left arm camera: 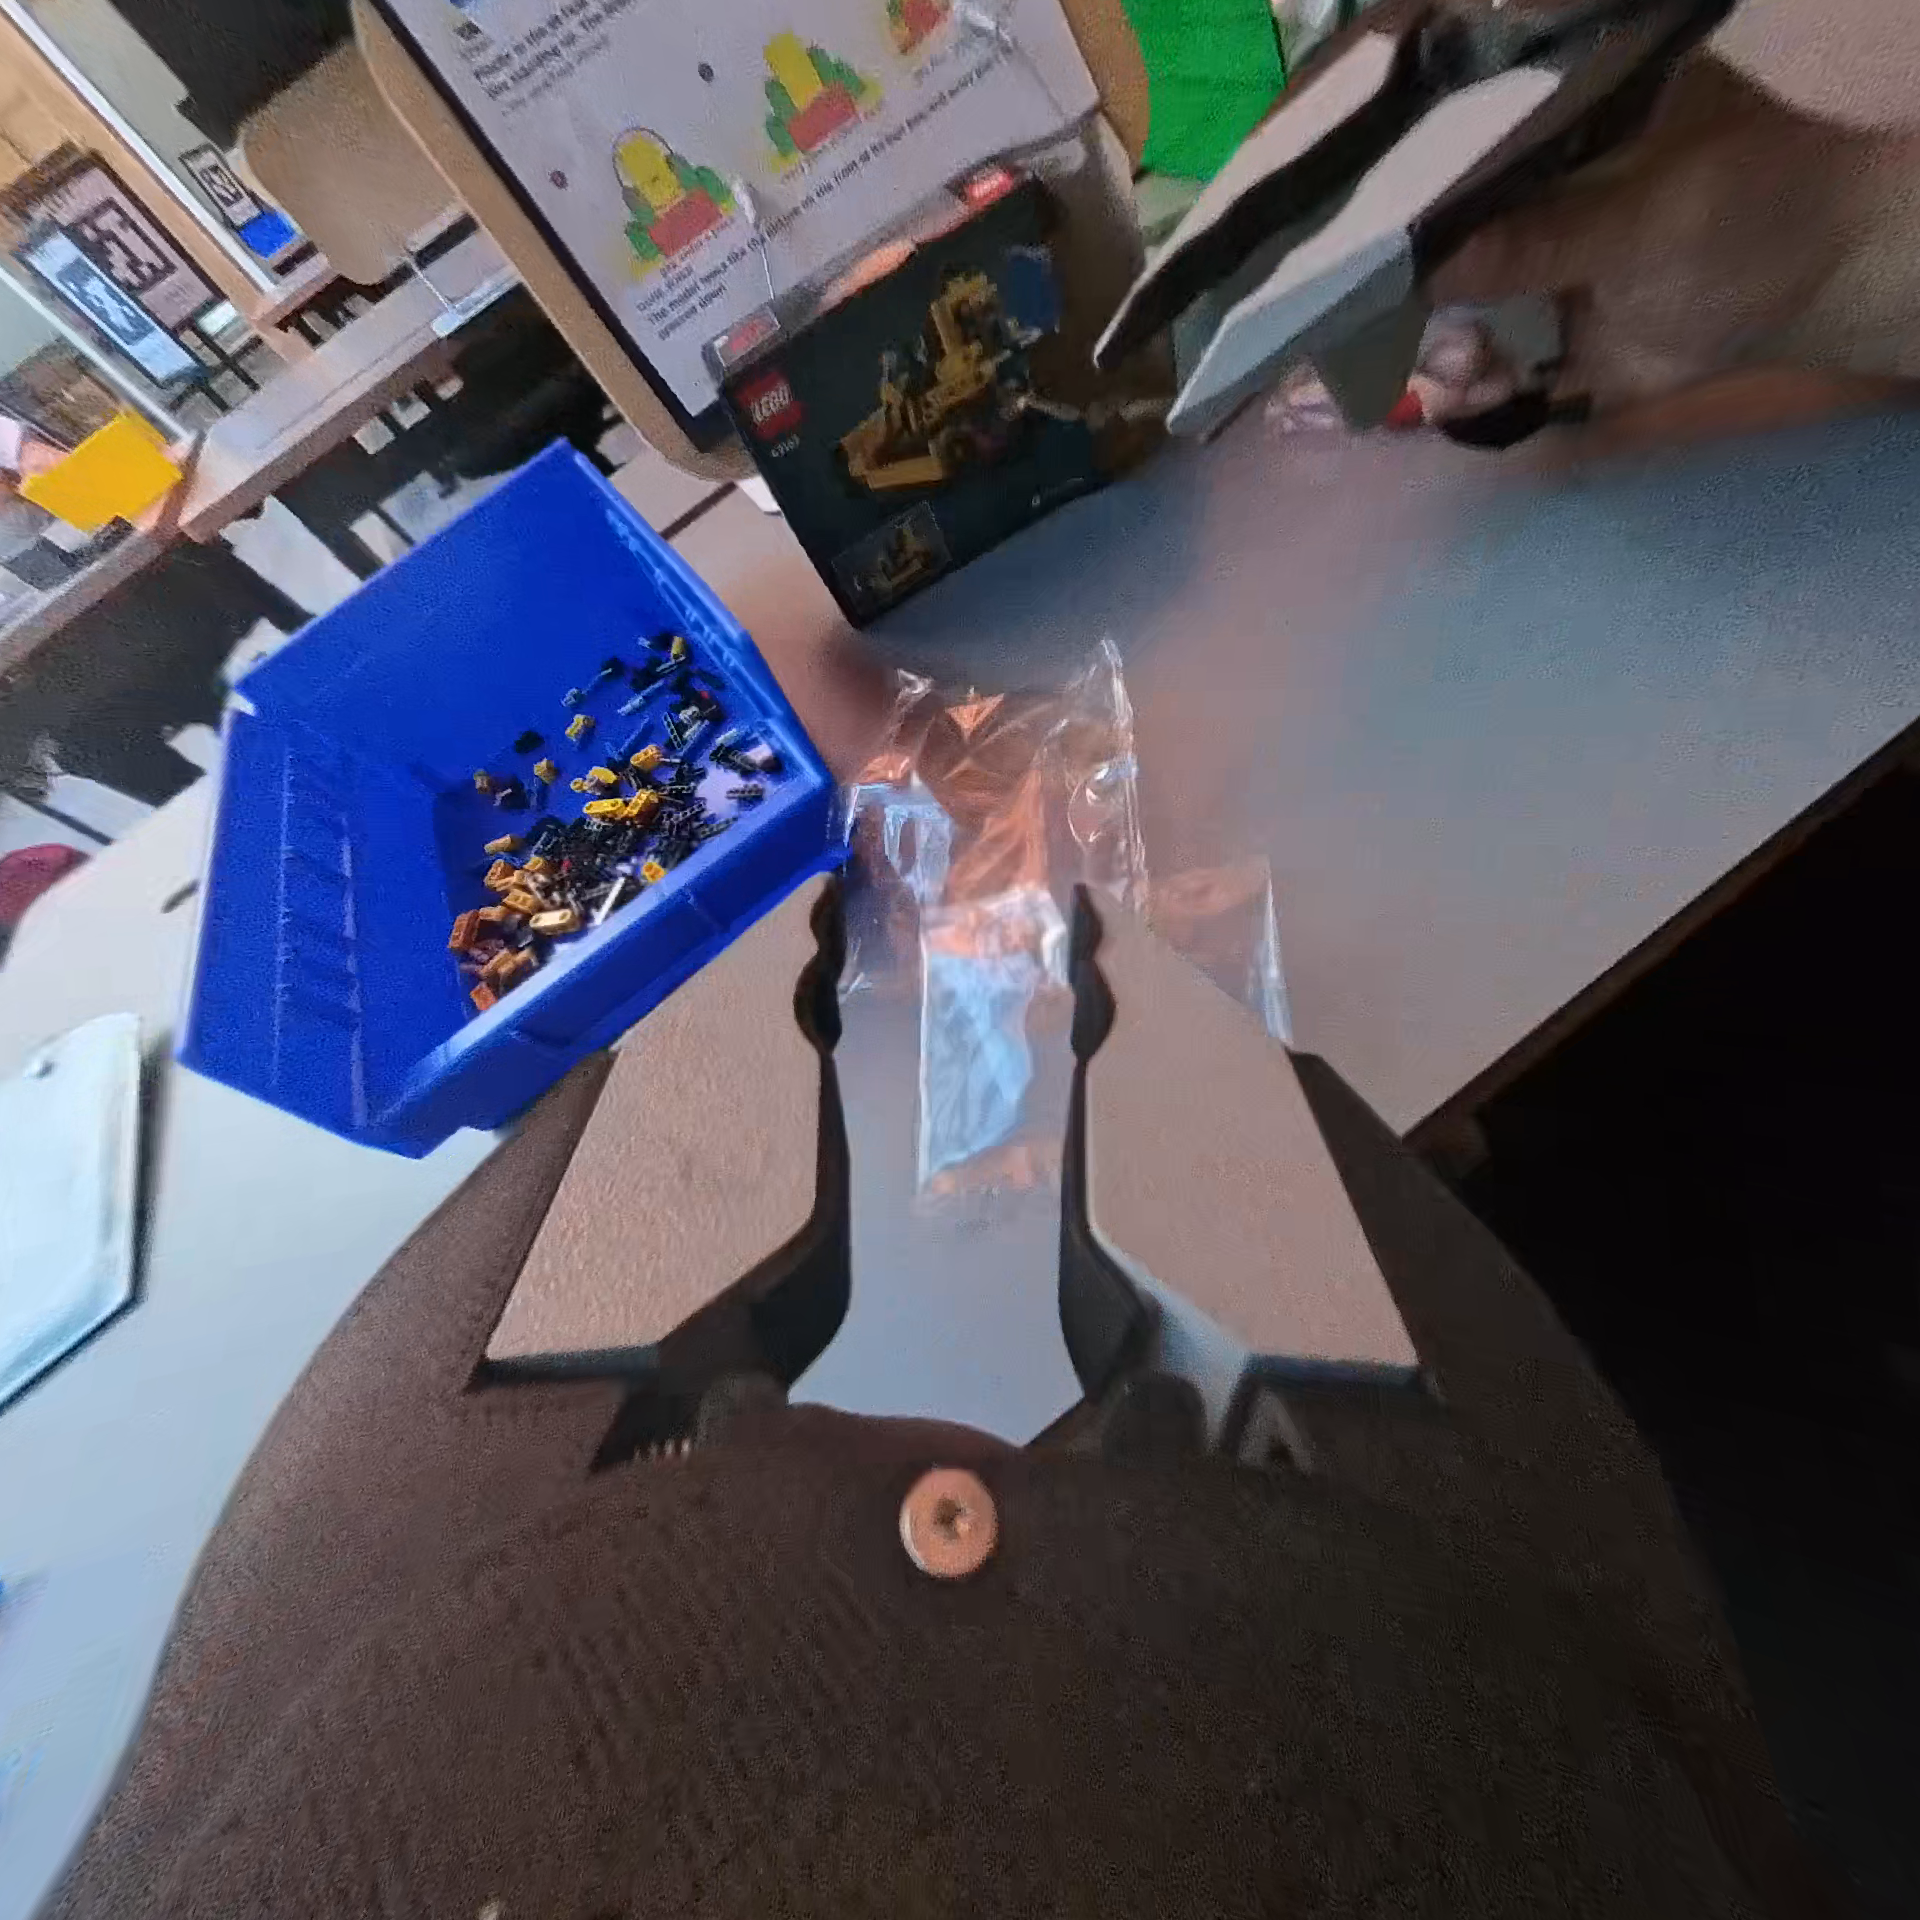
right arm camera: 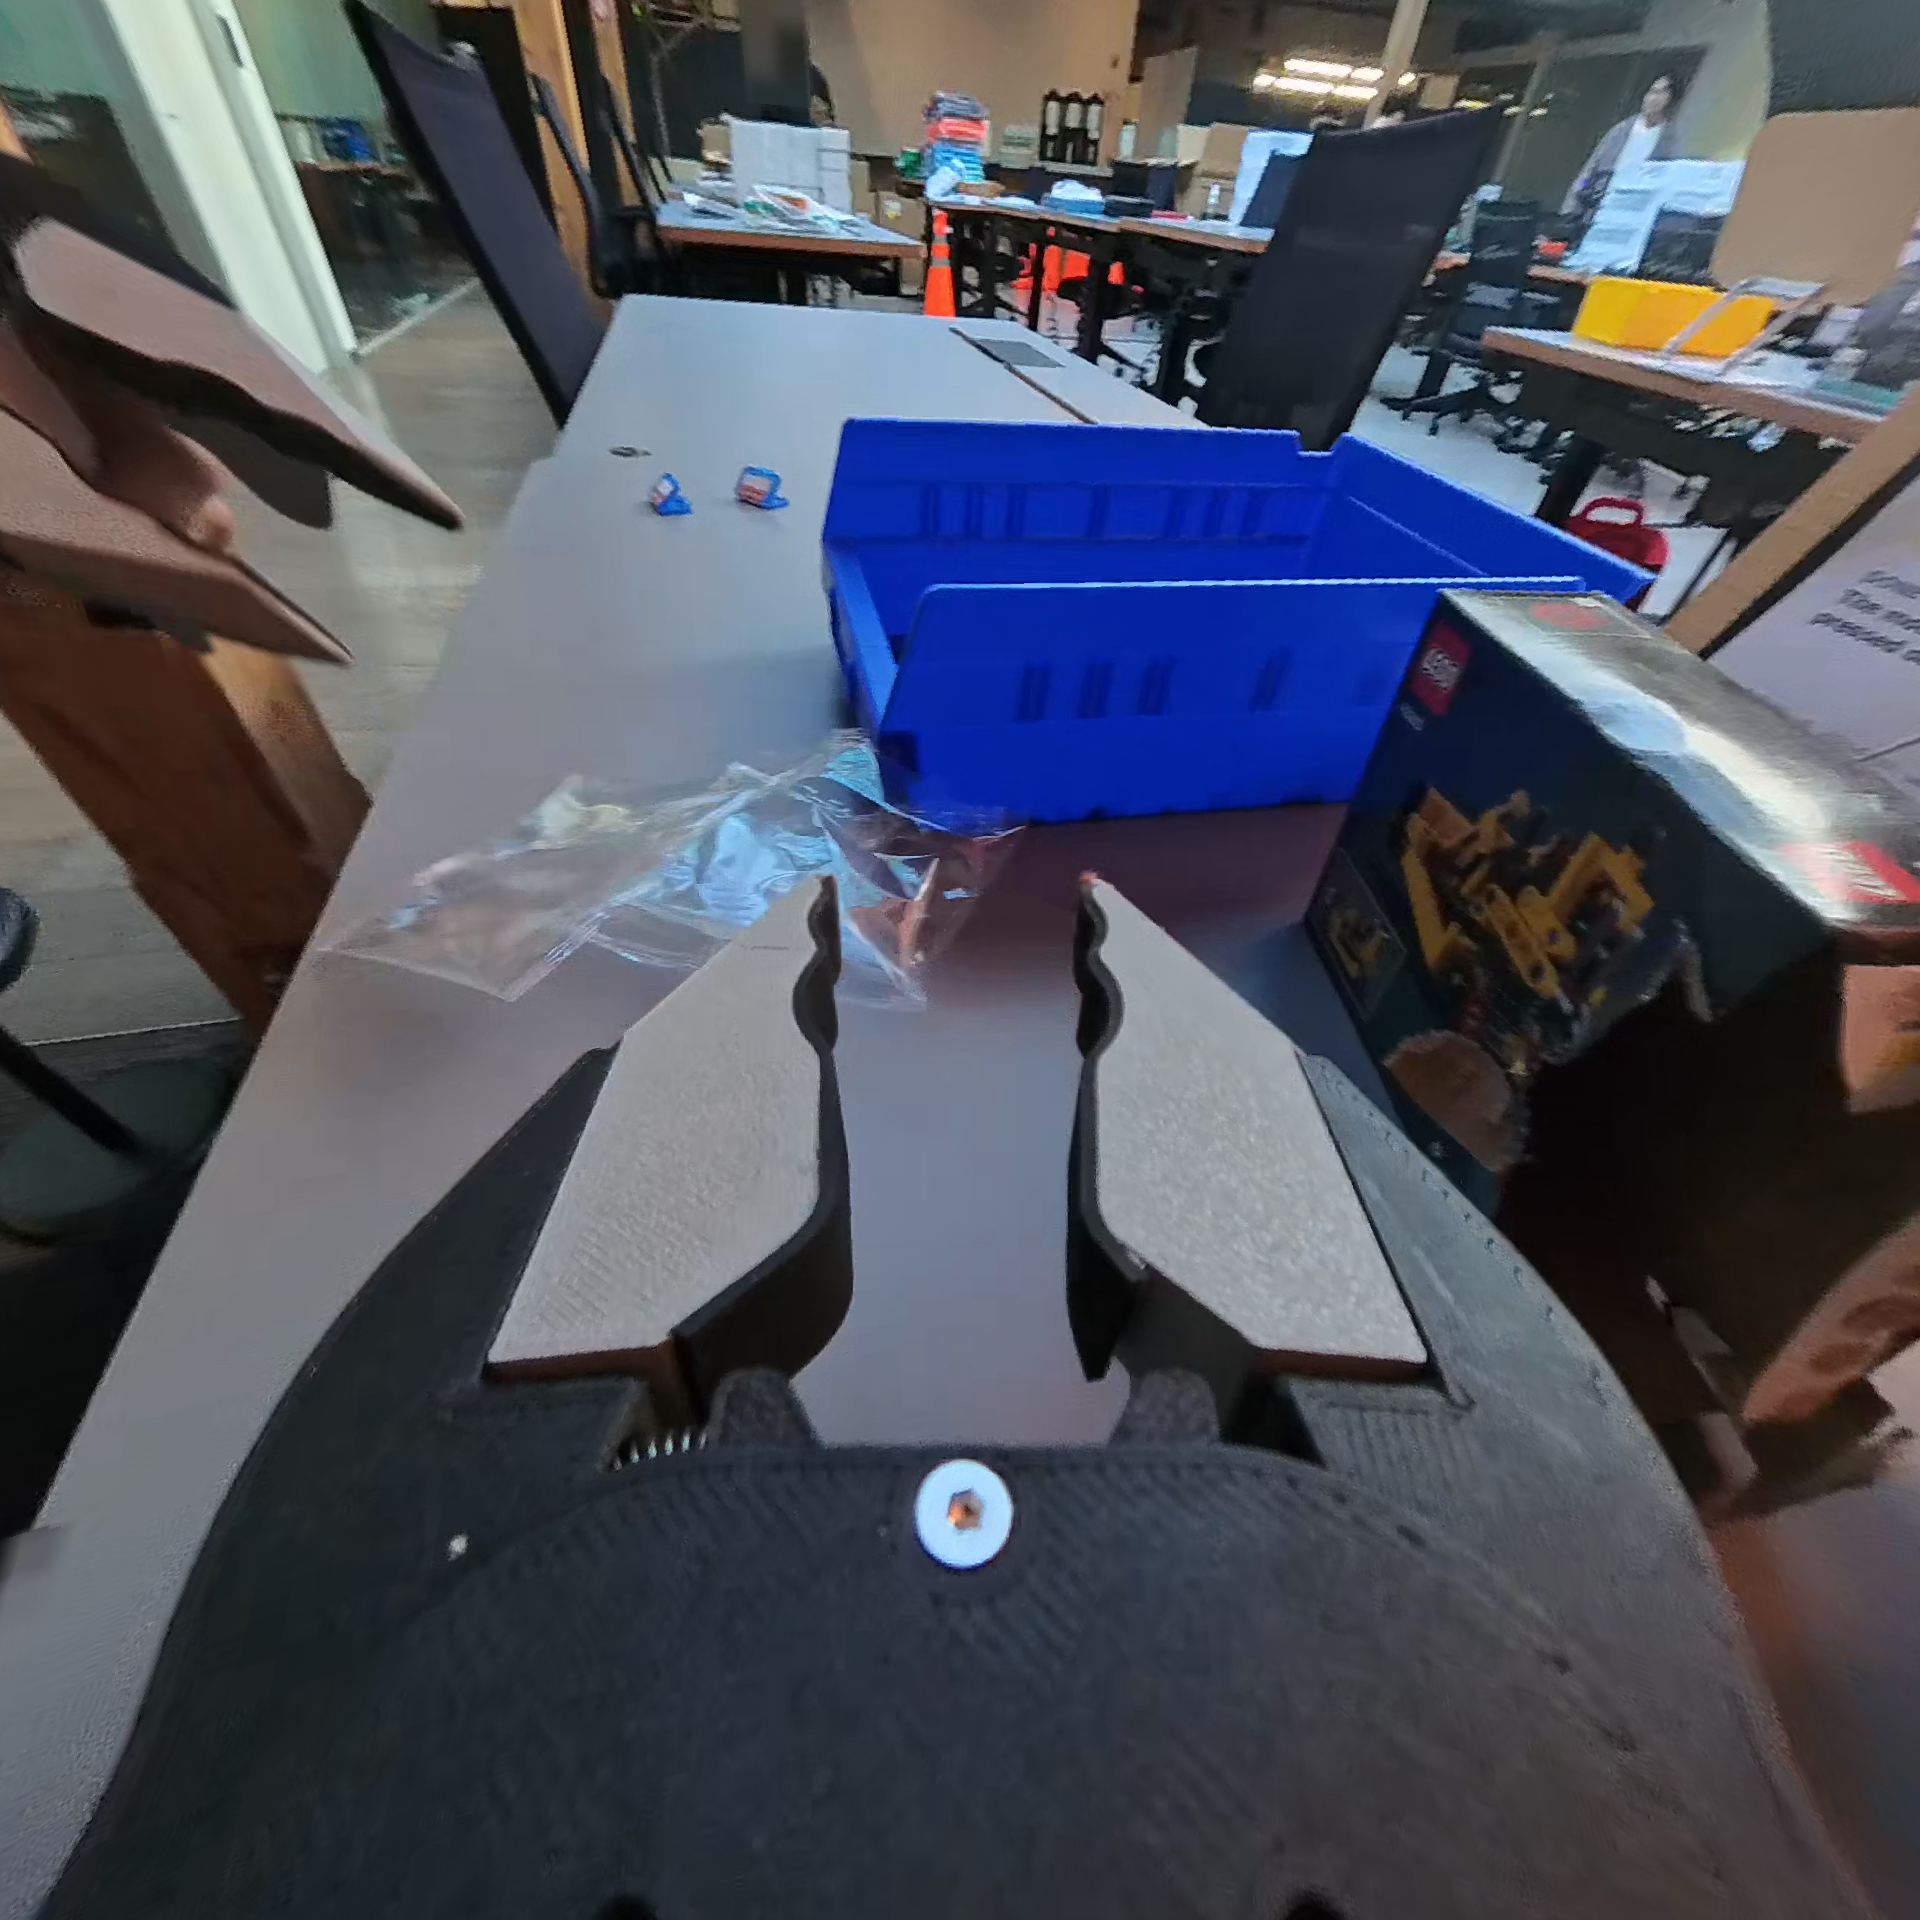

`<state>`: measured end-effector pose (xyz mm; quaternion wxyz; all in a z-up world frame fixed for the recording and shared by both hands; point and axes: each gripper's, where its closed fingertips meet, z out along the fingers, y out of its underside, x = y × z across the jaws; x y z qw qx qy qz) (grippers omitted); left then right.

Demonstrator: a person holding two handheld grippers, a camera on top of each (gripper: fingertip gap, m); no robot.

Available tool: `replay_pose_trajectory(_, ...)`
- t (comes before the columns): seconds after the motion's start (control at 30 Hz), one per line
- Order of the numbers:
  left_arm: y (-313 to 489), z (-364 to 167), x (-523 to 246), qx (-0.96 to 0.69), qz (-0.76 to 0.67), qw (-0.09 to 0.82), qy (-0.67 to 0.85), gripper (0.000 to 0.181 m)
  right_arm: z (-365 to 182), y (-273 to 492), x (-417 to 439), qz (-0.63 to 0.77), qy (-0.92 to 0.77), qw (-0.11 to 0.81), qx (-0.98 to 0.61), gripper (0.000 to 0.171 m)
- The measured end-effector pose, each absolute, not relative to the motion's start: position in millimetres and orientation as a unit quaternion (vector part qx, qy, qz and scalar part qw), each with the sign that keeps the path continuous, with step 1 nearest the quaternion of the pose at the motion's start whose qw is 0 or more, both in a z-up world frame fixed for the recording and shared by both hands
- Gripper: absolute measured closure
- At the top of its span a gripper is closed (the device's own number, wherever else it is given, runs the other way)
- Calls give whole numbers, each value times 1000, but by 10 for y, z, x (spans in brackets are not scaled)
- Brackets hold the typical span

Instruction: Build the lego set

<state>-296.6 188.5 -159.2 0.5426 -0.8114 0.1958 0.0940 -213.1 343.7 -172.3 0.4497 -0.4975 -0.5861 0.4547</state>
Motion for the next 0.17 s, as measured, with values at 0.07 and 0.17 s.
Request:
replay_pose_trajectory(0.07,1842,-1691,-2955,-835,34,519,180,148,-1744,3531,-2115,431,-584,473,-501,130)
replay_pose_trajectory(0.17,1788,-2159,-2978,-886,-11,425,185,141,-1816,3645,-2091,398,-580,492,-512,131)
